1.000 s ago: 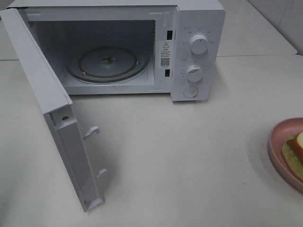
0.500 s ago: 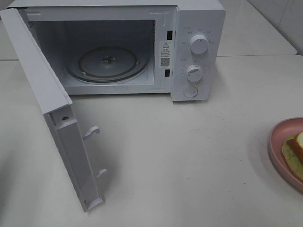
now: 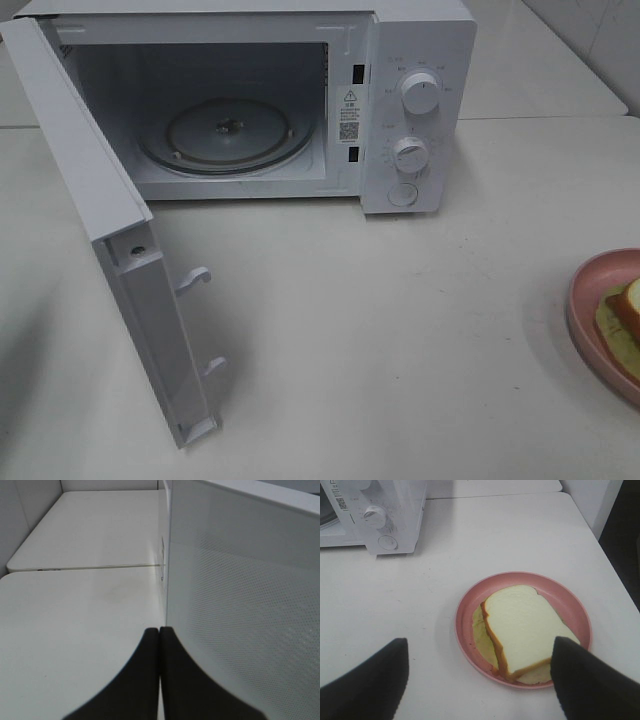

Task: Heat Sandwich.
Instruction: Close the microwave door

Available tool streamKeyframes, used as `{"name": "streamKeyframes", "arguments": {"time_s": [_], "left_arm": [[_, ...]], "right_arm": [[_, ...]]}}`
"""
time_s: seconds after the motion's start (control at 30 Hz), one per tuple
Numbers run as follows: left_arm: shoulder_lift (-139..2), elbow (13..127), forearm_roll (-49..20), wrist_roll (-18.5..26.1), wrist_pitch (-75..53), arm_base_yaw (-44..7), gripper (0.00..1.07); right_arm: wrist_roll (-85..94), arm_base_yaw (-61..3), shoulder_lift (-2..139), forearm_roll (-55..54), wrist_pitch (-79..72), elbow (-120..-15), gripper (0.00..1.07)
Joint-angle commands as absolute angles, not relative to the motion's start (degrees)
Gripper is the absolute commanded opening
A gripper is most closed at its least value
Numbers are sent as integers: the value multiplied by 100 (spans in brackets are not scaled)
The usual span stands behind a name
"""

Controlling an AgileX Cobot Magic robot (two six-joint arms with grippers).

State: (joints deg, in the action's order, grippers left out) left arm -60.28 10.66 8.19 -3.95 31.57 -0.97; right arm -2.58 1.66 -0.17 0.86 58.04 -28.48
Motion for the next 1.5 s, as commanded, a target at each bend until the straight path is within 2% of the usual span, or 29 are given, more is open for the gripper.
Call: {"name": "streamKeyframes", "arguments": {"time_s": [0.03, 0.3, 0.4, 0.5, 0.57, 0.6, 0.67, 0.77, 0.87, 0.97, 1.0, 1.07, 1.27, 1.5], "left_arm": [[-6343, 1175, 1220, -550, 3552, -109, 0], [-7322, 1226, 2298, -1106, 4899, -109, 0], [-7511, 1226, 2355, -1071, 5145, -229, 0], [-7844, 1387, 2269, -1020, 5185, -705, 0], [-7901, 1432, 2223, -985, 5185, -814, 0], [-8044, 1495, 2080, -865, 5185, -1043, 0], [-8107, 1518, 2017, -848, 5197, -1129, 0], [-8285, 1621, 1690, -728, 5214, -1581, 0], [-8342, 1684, 1392, -688, 5202, -1805, 0], [-8526, 1828, 567, -258, 5185, -2298, 0], [-8526, 1828, 567, -258, 5185, -2298, 0], [-8743, 2017, 0, 126, 5185, -2647, 0], [-9293, 2584, -802, 458, 5180, -3243, 0], [-9958, 3335, -1524, 848, 5180, -3690, 0]], "right_arm": [[-201, 201, -183, 74, 5718, -2842, 76], [-201, 201, -183, 74, 5718, -2842, 76], [-201, 201, -183, 74, 5718, -2842, 76], [-201, 201, -183, 74, 5718, -2842, 76], [-201, 201, -183, 74, 5718, -2842, 76], [-201, 201, -183, 74, 5718, -2842, 76], [-201, 201, -183, 74, 5718, -2842, 76], [-201, 201, -183, 74, 5718, -2842, 76], [-201, 201, -183, 74, 5718, -2842, 76], [-201, 201, -183, 74, 5718, -2842, 76], [-201, 201, -183, 74, 5718, -2842, 76], [-201, 195, -183, 74, 5718, -2842, 76], [-201, 195, -183, 74, 5718, -2842, 76], [-201, 195, -183, 74, 5718, -2842, 76]]}}
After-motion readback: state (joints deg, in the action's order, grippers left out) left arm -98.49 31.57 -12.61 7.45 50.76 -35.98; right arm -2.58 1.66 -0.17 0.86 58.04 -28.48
